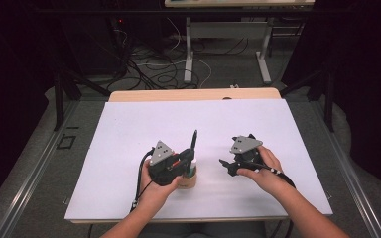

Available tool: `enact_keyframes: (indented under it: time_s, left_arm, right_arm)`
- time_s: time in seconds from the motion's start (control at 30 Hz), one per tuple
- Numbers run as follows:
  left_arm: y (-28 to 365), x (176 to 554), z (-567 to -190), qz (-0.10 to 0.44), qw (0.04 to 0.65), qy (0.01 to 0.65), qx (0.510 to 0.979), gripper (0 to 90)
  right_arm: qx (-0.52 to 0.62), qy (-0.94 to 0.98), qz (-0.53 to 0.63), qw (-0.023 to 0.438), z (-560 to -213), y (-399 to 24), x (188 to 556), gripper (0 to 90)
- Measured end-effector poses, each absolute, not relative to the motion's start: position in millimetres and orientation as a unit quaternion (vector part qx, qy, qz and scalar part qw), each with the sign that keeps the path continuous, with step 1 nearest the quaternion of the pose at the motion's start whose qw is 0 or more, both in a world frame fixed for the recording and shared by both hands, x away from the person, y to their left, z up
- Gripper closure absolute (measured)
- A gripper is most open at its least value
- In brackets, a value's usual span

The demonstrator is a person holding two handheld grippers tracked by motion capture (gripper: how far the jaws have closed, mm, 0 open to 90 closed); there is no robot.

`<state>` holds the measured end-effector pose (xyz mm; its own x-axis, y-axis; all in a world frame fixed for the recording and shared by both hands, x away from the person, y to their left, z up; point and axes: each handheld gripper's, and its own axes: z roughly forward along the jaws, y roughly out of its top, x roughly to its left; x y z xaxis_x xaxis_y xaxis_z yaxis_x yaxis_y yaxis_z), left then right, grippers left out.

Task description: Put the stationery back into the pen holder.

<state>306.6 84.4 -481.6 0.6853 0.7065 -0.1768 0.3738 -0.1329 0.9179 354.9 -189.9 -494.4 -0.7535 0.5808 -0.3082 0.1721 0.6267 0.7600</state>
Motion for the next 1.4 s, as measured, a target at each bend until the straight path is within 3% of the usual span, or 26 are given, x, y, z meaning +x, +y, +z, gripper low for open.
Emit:
enact_keyframes:
  time_s: [0.37,1.23,1.4]
  left_arm:
    - [82.6,301.8,-487.4,0.166,0.541,0.356,0.743,79.2]
    - [85.2,296.1,-495.3,0.172,0.53,0.361,0.748,78.7]
    - [87.3,295.0,-490.8,0.173,0.534,0.359,0.746,71.8]
  right_arm:
    - [0.321,0.84,0.376,0.224,-507.1,-203.7,366.7,4.2]
    - [0.383,0.799,0.412,0.213,-518.2,-218.4,361.7,3.9]
    - [0.384,0.795,0.416,0.216,-518.3,-220.8,362.2,3.9]
